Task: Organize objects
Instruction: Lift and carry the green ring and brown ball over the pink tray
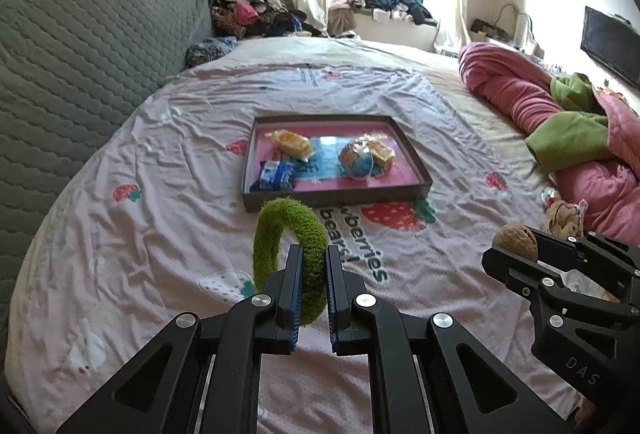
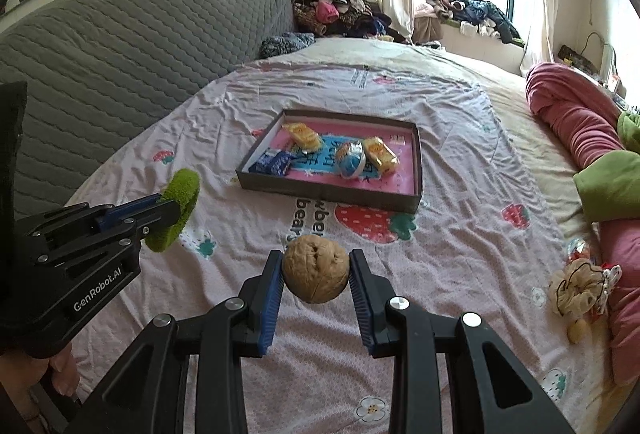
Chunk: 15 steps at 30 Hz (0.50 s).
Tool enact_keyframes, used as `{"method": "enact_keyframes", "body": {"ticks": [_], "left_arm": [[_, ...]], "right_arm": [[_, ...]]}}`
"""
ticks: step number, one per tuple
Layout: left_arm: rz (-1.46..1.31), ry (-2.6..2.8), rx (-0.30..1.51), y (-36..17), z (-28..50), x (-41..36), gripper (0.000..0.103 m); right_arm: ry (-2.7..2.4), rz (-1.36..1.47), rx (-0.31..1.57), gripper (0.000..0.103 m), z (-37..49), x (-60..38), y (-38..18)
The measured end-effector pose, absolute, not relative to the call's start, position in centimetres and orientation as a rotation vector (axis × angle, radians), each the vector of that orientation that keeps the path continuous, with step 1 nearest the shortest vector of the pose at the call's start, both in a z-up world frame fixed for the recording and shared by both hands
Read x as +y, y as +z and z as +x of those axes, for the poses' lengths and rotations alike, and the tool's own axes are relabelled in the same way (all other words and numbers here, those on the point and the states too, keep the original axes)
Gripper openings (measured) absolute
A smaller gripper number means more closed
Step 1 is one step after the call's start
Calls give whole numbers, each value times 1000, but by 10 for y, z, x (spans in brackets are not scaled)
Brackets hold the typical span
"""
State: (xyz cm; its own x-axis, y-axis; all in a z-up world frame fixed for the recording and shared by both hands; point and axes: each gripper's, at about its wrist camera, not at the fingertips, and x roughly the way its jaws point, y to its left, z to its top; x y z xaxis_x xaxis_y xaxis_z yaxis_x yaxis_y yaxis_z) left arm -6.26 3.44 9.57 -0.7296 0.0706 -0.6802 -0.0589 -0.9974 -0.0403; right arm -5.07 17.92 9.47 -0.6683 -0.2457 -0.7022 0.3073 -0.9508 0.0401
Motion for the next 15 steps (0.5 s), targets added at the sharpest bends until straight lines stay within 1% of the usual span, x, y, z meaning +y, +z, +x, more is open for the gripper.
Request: {"method": "enact_keyframes", "body": {"ticks": [8, 15], "left_arm": [[-1066, 2883, -27, 125, -72, 31, 11], [-1051, 2885, -40, 135, -92, 34, 11]], "right_arm": [[-2644, 1030, 129, 33, -58, 178, 123], [-2666, 991, 138, 33, -75, 180, 139]]}}
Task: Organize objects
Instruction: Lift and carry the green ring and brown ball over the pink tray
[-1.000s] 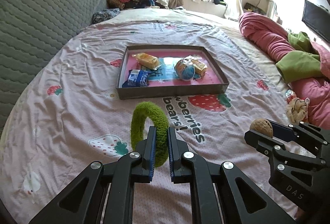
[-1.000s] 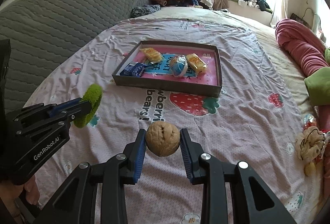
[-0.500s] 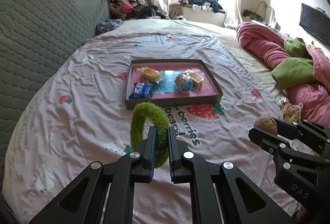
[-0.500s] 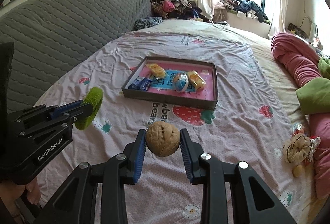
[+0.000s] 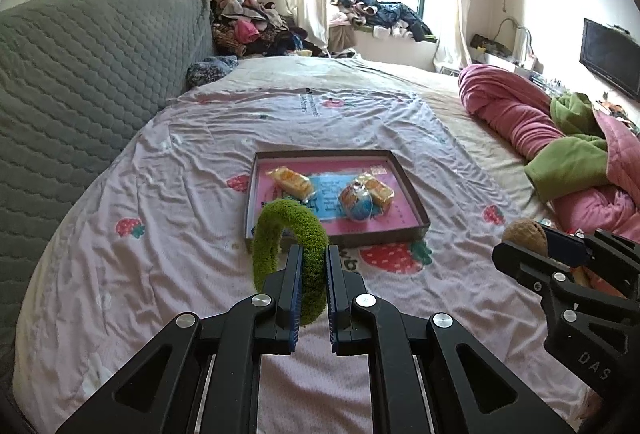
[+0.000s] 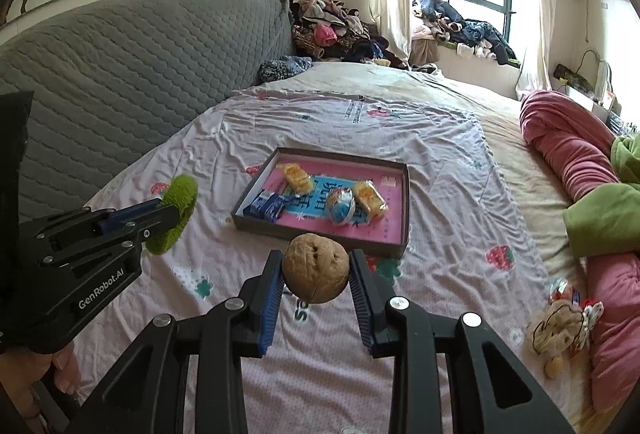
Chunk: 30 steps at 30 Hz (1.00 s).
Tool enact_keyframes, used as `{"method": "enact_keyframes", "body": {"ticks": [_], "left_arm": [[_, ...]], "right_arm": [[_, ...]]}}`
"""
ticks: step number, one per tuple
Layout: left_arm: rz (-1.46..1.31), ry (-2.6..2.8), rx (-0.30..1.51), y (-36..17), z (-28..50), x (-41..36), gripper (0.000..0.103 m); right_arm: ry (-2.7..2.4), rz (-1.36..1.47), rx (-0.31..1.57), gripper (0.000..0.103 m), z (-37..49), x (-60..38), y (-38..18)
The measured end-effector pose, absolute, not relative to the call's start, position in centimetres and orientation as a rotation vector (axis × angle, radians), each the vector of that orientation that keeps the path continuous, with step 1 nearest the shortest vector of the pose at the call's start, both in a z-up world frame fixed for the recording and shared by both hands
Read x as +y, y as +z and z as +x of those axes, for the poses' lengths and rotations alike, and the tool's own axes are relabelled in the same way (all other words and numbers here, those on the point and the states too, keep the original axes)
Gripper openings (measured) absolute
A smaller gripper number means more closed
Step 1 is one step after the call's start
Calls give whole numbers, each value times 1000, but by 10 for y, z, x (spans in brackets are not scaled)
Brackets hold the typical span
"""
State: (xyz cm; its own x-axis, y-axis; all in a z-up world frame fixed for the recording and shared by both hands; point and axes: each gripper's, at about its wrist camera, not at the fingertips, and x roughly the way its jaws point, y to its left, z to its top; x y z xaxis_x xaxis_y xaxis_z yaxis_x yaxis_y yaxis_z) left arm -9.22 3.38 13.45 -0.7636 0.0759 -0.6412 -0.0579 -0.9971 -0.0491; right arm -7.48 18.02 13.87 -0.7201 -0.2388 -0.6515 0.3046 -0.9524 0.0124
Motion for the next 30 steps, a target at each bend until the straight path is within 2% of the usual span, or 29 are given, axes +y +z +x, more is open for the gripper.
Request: {"method": "enact_keyframes", "body": {"ticks": [17, 30], "left_arm": [[-1028, 2922, -71, 133, -207, 30, 11], [-1079, 2905, -67, 79, -292, 48, 11]], "right_arm": [[-2691, 938, 146, 33, -172, 186, 142], [-2693, 957, 152, 33, -244, 193, 94]]}}
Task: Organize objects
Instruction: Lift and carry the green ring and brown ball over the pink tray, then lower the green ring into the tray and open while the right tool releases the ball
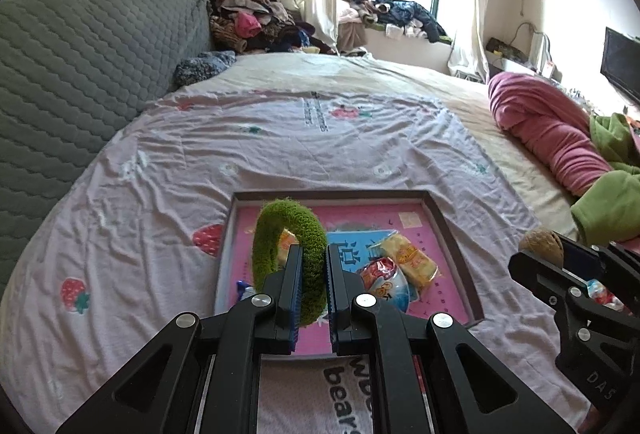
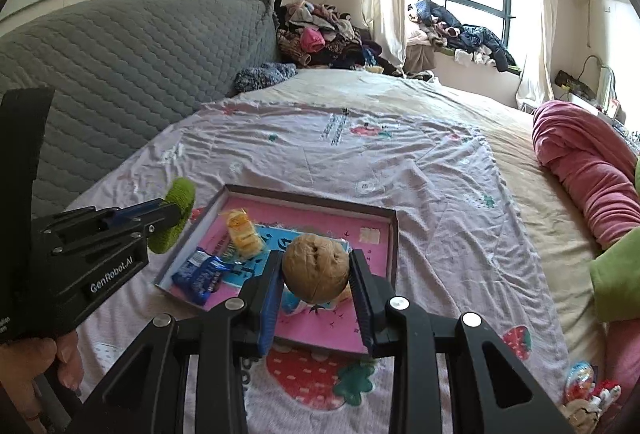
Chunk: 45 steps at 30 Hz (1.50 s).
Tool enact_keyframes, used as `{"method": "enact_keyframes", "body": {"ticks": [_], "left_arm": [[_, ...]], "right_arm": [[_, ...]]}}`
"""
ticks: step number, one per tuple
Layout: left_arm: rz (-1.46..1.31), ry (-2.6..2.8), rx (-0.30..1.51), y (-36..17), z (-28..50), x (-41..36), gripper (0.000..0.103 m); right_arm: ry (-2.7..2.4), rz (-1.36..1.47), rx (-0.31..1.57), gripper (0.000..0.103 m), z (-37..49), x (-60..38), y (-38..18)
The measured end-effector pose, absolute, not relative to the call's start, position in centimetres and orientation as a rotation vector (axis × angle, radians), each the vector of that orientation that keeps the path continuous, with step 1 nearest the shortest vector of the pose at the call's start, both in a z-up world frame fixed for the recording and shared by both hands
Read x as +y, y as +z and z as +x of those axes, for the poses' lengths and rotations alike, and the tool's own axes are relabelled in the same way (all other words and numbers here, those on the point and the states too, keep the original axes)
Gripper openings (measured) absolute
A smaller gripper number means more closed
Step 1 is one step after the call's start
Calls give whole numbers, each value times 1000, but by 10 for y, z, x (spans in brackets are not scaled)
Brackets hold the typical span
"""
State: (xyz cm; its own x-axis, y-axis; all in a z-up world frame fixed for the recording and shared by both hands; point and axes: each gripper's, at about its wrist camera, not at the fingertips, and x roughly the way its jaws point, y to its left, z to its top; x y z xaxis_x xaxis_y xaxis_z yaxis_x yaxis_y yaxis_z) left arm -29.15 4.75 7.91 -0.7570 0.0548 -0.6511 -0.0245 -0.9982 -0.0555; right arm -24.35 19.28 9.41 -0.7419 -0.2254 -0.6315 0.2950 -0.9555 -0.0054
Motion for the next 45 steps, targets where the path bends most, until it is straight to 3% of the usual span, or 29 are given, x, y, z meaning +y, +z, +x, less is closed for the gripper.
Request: {"method": "enact_keyframes", "body": {"ticks": [14, 22, 45], "left_arm": [[-1176, 2851, -7, -5, -334, 64, 11], [-1230, 2821, 17, -34, -342, 68, 11], [-1267, 2791, 33, -52, -346, 72, 11]], "right_arm": [[-2681, 1065, 157, 33, -281, 195, 9], [-2667, 1090, 145, 33, -297, 199, -12], [-2631, 1192, 217, 33, -308, 191, -39]]}}
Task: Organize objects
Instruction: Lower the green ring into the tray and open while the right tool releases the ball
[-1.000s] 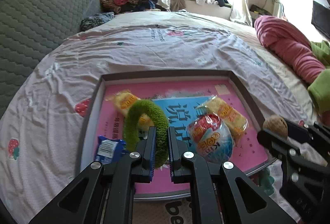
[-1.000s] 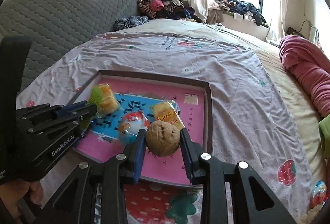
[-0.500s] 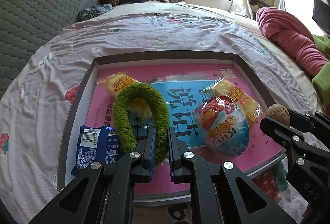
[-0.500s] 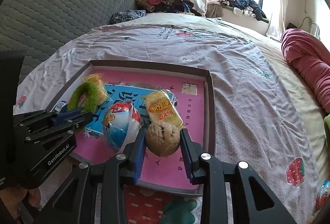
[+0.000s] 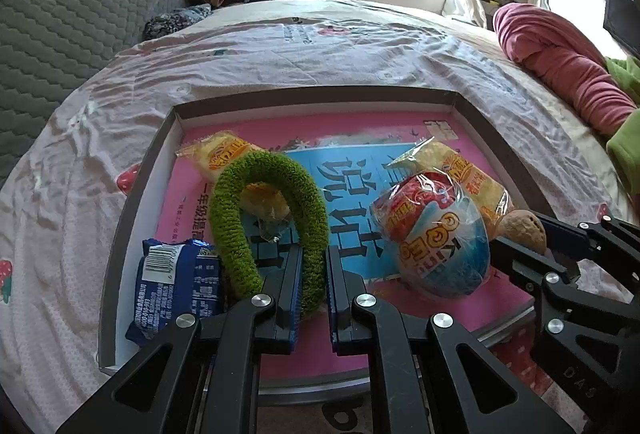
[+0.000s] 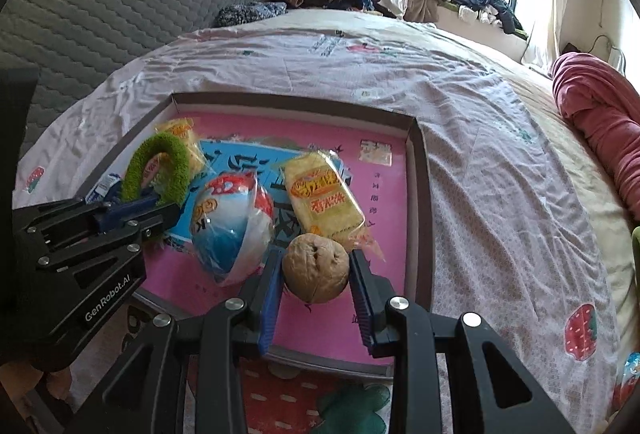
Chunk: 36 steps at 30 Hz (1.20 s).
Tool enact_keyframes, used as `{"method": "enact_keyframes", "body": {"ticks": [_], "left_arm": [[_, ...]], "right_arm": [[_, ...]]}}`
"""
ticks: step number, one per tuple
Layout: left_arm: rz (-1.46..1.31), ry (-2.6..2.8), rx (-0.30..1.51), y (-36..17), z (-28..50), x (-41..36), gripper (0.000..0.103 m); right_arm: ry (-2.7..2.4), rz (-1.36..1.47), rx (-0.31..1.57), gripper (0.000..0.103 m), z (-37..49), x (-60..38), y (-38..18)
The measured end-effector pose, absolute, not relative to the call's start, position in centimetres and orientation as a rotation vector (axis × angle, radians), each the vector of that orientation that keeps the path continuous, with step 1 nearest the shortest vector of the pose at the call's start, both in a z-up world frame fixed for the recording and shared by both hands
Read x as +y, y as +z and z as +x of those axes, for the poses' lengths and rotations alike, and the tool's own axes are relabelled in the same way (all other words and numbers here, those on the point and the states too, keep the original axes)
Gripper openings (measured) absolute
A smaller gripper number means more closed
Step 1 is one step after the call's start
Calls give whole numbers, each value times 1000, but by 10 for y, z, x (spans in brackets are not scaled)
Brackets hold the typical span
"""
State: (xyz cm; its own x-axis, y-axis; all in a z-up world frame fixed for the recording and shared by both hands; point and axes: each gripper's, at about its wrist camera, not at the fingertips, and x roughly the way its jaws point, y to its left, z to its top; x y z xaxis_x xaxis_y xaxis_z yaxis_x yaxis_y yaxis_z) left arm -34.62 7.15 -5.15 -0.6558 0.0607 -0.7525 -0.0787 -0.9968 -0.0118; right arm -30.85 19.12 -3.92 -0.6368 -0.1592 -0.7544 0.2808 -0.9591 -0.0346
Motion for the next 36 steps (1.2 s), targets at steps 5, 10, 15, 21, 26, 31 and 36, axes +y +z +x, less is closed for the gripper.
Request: {"method": "enact_keyframes", "body": {"ticks": [5, 10, 15, 21, 26, 31, 36], "left_arm": [[-1270, 2786, 44, -54, -348, 72, 11], [-1272, 2790, 61, -55, -348, 75, 12], [-1276, 2797, 54, -57, -348, 73, 15], [-1284, 2799, 39, -58, -349, 70, 17], [-1295, 2811, 30, -59, -349, 66, 22], [-1298, 2818, 23, -59, -348, 65, 28], [-1298, 2817, 32, -59, -347, 65, 38]], "right_arm": [[-2624, 1213, 229, 33, -310, 191, -44], [-2619, 1244, 243, 33, -311, 192, -49], [-2607, 1258, 253, 33, -312, 191, -52], [-2601, 1268, 251, 33, -312, 191, -54], [-2599, 1272, 244, 33, -312, 193, -53], [-2601, 1262, 239, 34, -311, 194, -50], [-2608, 1255, 229, 35, -311, 197, -48]]}}
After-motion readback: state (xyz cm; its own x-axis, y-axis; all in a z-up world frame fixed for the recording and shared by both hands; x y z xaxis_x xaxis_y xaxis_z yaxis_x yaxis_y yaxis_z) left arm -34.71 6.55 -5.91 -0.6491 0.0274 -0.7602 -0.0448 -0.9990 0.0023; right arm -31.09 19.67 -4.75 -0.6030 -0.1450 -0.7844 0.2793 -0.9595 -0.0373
